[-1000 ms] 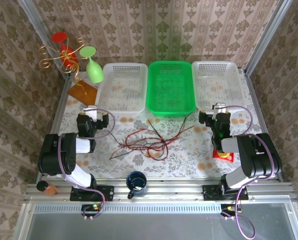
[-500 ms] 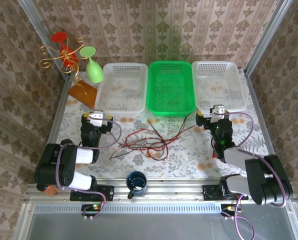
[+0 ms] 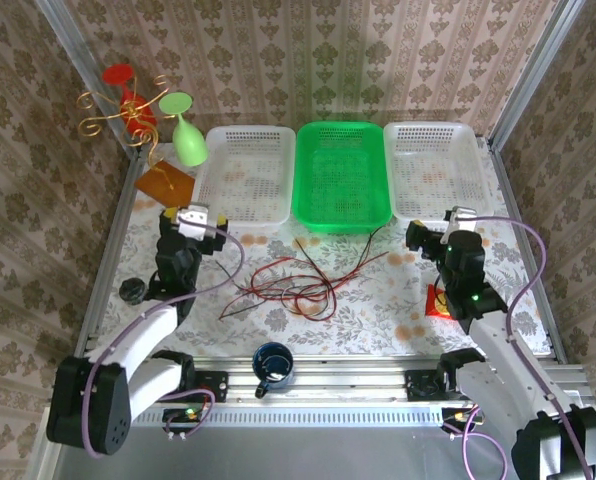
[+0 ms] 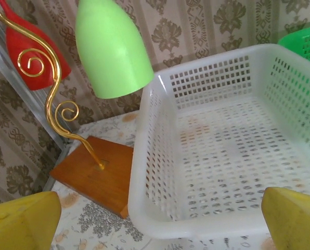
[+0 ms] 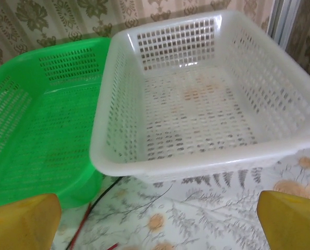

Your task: Untangle the cables

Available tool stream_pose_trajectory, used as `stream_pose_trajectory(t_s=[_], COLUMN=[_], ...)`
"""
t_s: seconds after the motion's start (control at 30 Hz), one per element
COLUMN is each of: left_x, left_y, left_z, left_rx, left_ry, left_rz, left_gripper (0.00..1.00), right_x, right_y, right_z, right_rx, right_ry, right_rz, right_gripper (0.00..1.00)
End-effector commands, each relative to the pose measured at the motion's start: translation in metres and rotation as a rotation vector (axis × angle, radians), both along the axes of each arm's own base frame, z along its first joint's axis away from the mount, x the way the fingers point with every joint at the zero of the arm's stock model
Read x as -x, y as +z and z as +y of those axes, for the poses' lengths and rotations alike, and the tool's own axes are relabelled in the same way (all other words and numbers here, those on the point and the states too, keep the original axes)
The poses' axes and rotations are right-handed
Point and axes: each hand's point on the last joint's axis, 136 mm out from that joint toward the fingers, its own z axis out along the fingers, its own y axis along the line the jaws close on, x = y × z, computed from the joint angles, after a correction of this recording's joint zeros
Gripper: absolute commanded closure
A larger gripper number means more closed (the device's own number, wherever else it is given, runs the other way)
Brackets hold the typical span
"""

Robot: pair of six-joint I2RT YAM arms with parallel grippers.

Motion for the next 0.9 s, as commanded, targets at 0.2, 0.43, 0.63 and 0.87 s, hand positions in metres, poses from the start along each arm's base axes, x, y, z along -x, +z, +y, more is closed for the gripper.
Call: stream_pose_trajectory(t_s=[0.2,0.43,0.63,0.87], left_x=[0.049,0.059,0.064,0.069], left_y=[-0.031,-0.041,-0.058,-0.069], left_z=[-0.028,-0.080,-0.110,-0.127], left_rx=[0.081,0.488,0.493,0.499], left_ry=[-0.069,-0.128,-0.146,-0.186], left_rz=[0.502,0.629,0.676,0.718], left_gripper=[0.00,0.00,0.00,0.00], right_x=[0.060,0.075,0.073,0.069], right_y=[-0.074,-0.095,-0.127,-0.147], right_z=[0.116,0.196,0.208,0.234], right_rx=[-0.468,-0.629,-0.534,-0.508], right_ry=[0.301,0.582,0.599,0.656], right_rz=[0.458,0.581,0.716,0.808], right_gripper=[0.17,0.29,0.44,0.62])
